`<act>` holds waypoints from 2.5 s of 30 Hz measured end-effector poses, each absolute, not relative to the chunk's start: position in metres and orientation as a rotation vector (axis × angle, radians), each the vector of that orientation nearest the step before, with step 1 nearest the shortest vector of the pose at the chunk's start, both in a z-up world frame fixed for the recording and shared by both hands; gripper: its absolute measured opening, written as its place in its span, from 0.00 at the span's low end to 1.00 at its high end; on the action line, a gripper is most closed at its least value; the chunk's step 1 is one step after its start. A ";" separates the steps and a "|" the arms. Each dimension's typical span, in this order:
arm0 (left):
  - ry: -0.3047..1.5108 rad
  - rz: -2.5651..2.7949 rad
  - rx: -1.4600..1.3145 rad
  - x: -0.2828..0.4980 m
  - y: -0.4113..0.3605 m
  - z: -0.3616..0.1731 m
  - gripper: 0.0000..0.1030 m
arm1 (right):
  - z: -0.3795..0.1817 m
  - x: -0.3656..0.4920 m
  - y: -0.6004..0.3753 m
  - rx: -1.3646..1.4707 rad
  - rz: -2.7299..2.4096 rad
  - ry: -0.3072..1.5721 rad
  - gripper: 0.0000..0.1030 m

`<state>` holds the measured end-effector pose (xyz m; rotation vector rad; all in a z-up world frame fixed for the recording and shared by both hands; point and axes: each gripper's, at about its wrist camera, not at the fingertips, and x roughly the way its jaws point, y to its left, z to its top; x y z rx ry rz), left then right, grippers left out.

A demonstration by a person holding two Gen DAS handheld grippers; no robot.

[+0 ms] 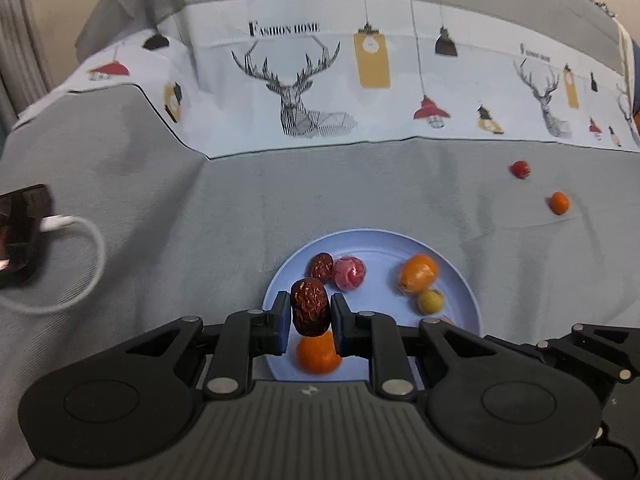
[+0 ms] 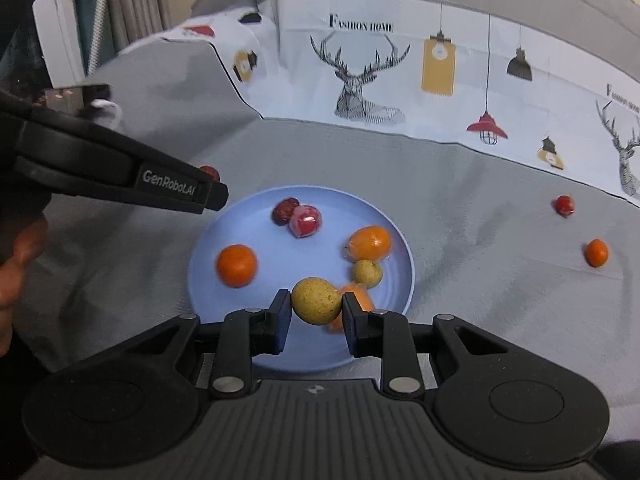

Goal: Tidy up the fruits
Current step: 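Release the date onto the plate with the left gripper while the right gripper releases the yellow fruit, then move both open grippers from the plate toward the red fruit and orange on the cloth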

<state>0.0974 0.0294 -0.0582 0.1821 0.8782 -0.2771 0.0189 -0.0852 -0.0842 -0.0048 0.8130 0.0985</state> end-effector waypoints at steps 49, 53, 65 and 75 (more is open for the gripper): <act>0.548 -0.269 0.192 -0.083 0.043 0.059 1.00 | -0.008 -0.135 -0.107 -0.027 -0.134 0.601 0.99; 0.565 -0.254 0.206 -0.079 0.042 0.056 1.00 | -0.010 -0.133 -0.111 -0.002 -0.133 0.599 0.99; 0.652 -0.265 0.221 -0.046 0.007 0.049 1.00 | -0.043 -0.105 -0.165 0.191 -0.247 0.657 0.99; 0.792 -0.240 0.267 0.027 -0.051 0.017 1.00 | -0.121 -0.013 -0.272 0.330 -0.506 0.740 0.99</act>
